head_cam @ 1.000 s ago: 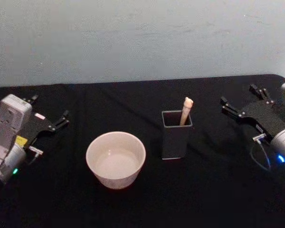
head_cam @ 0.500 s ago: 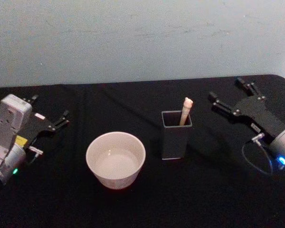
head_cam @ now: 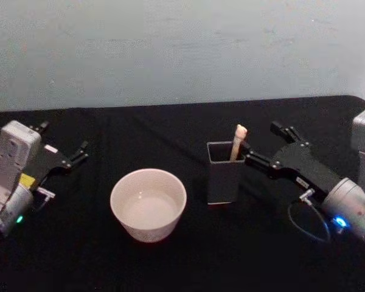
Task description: Pick up the stirring spoon with one hand, stir inside the cup, then place it back in its original position.
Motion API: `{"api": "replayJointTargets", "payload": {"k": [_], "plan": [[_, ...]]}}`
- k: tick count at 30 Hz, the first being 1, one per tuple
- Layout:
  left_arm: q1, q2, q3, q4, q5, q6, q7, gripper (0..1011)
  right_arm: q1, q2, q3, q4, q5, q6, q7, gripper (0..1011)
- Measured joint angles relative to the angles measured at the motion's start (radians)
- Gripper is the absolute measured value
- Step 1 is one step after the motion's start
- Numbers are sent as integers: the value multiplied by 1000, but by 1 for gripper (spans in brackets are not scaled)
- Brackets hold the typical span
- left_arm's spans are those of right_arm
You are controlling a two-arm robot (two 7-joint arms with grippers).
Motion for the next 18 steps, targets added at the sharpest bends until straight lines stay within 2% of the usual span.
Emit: {"api": "replayJointTargets", "payload": {"k": [7, 18], "plan": [[0, 0, 0, 0, 0, 0, 0, 1001, 40, -37, -10, 43, -23, 44, 3, 1002], [0, 0, 0, 0, 0, 0, 0, 1001, 102, -80, -19, 105, -65, 84, 11, 1002]]}}
